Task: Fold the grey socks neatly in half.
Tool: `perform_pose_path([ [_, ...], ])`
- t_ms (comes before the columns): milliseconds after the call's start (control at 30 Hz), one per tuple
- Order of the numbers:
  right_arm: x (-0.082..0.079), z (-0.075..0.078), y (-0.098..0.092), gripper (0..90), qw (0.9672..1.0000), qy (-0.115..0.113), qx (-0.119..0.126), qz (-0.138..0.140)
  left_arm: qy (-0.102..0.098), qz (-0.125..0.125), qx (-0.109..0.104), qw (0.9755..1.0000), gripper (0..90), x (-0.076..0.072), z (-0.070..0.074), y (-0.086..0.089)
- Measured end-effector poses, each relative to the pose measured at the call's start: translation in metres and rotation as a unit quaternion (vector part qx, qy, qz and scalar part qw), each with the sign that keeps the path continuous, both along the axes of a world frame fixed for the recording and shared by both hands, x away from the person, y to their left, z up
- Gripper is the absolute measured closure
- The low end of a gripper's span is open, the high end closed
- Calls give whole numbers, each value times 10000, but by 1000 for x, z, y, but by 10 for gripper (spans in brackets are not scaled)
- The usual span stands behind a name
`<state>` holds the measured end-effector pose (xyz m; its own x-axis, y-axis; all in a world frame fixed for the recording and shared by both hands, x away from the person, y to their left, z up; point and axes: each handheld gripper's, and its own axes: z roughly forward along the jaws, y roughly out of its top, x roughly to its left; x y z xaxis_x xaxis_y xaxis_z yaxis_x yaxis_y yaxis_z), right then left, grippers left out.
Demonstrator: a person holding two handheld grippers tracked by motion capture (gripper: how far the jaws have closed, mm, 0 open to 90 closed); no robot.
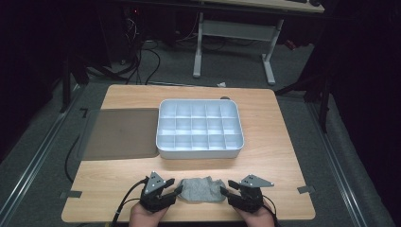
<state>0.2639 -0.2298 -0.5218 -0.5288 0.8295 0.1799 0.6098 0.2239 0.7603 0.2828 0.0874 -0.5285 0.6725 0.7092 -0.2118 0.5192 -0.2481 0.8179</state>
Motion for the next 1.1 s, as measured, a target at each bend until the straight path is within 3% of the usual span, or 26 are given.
perform_pose_path([
  [333,-5,-6,11,528,9994,134,-308,105,57,56,548,9985,686,0,-4,-10],
  [400,-7,-9,17,527,9988,-21,-460,183,-5,133,748,9971,739,-2,-5,-9],
  [533,-9,-9,26,529,9976,-129,-595,331,-98,104,882,9960,802,-6,-4,-5],
  [667,-8,-8,28,512,9977,-80,-600,317,-63,126,841,9964,804,-7,-5,-2],
  [767,-12,2,25,510,9988,-289,-301,237,-72,162,839,9963,804,-8,-5,-3],
  [867,-13,1,28,492,9992,-161,-153,330,-54,153,823,9965,804,-7,-5,-2],
  [967,-13,-6,33,485,9985,-41,-332,427,-43,153,818,9965,804,-7,-5,-2],
  [1067,-14,-9,37,548,9971,-138,-623,415,-43,155,824,9965,800,-8,-5,-2],
  [1100,-13,-9,37,573,9973,-134,-616,386,-40,159,820,9965,797,-8,-5,-2],
])
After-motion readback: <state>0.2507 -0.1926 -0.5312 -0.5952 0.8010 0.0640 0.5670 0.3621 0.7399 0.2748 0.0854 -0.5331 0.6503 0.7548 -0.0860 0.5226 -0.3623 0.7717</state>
